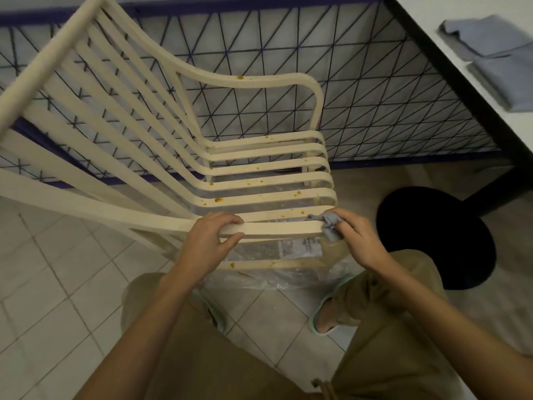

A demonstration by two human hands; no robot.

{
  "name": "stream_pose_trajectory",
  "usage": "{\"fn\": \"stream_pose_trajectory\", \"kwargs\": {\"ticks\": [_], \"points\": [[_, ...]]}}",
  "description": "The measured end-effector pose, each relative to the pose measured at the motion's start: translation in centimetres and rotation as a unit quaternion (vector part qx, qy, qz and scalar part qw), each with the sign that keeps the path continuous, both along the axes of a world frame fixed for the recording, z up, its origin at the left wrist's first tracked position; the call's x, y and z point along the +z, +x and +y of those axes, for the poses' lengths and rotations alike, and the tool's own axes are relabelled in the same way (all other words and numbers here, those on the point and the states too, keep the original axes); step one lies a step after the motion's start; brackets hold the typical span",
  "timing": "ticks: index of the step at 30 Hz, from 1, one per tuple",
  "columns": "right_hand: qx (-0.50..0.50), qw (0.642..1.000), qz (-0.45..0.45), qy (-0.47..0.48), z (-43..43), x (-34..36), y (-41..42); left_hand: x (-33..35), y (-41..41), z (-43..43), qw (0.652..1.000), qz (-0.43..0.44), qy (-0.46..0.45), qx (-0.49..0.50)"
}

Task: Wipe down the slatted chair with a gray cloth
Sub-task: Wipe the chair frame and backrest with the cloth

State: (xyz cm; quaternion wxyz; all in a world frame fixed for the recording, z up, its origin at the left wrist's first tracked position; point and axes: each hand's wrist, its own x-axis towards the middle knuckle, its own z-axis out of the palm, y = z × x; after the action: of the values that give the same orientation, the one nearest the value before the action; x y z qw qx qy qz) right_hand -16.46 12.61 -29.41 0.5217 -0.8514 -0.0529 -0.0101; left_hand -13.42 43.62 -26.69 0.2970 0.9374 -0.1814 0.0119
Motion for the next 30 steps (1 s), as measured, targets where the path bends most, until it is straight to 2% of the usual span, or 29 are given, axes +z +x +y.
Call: {"fn": "stream_pose_trajectory", "kwargs": {"ticks": [3, 6, 11, 14, 20, 25, 27, 30], "points": [[-0.05, 0.995, 0.029, 0.084, -0.4, -0.7, -0.3, 0.0, -0.2, 0.0, 1.0, -0.002, 0.0, -0.003], [-0.108, 0.986, 0.033, 0.122, -0.9, -1.4, -0.9, -0.1, -0.6, 0.0, 1.0, -0.001, -0.001, 0.003], [-0.178, 0.976, 0.077, 0.101, -1.1, -2.2, -1.7, -0.5, -1.7, 0.1, 1.0, -0.003, -0.017, 0.001], [-0.167, 0.979, 0.087, 0.071, -0.6, -1.3, -1.7, -0.6, -1.7, 0.2, 1.0, 0.001, -0.015, 0.008], [-0.092, 0.988, 0.0, -0.123, 2.1, 0.2, -0.6, 0.0, -0.8, 0.2, 1.0, 0.017, -0.003, 0.024], [-0.011, 0.943, 0.014, -0.333, 6.6, 1.9, 0.7, 0.2, -0.4, 0.4, 1.0, 0.013, 0.001, 0.012], [0.017, 0.927, 0.014, -0.375, 8.7, 2.1, 1.3, 0.3, -0.3, 0.7, 1.0, 0.013, -0.005, 0.019], [0.038, 0.923, 0.012, -0.384, 11.8, 2.0, 2.0, 0.7, -1.0, 0.9, 0.998, 0.012, -0.038, 0.043]]}}
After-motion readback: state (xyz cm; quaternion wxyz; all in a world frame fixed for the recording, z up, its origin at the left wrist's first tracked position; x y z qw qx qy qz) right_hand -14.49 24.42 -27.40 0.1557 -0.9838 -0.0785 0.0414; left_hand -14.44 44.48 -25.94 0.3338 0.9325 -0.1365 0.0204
